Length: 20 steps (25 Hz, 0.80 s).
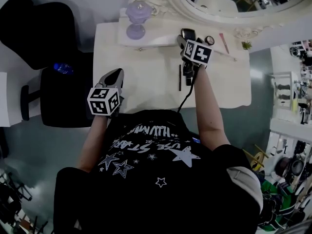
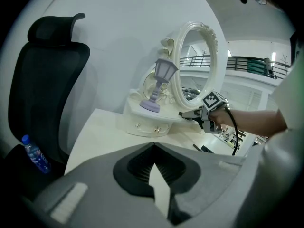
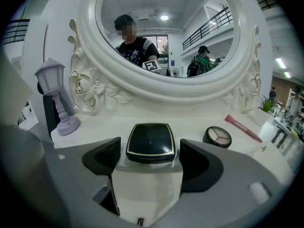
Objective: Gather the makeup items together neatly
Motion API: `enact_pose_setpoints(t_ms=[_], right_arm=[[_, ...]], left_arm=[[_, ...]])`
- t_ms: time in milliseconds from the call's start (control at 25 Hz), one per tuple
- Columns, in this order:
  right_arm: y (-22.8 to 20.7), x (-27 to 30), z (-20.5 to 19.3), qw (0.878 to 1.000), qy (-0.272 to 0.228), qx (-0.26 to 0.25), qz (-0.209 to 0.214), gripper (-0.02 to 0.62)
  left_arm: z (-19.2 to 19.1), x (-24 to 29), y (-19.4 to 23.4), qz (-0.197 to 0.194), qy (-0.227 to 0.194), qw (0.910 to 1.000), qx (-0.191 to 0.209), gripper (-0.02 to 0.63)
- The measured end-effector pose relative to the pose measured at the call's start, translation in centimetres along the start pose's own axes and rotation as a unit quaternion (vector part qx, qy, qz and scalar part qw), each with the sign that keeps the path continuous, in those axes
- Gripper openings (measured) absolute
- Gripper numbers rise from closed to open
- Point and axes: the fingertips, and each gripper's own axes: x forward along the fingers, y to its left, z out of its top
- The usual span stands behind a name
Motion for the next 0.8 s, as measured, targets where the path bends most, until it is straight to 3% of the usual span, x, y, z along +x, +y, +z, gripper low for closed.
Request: enact_pose_setpoints(t_ms=[120,200,600,800], right_arm=[[-0.1,-0.1,0.1,1.0,-0.004,0.001,-0.003,0.401],[0.0,-0.1,0.3,1.0,-0.008,0.002,-0.007,0.346],[0.4,-1.9,0.2,1.0,-0.014,-0.012,-0.008,0.339],[-0.1,-4.9,-1.0,0.999,-0.031,0.016,-0.008,0.339]], left_arm=[[-0.1,-0.1,0.1,-0.002,0.002,1.0,0.0,0.002],[-0.1,-0.1,0.2,-0.004,0.004,1.0,0.001,0.002],[-0.4,0.0,-0.3,-0.026,0.015,0.9995,0.007,0.002],[-1.1,0.4,-1.4,-0.055,0.032,0.9979,0.012,0.002]])
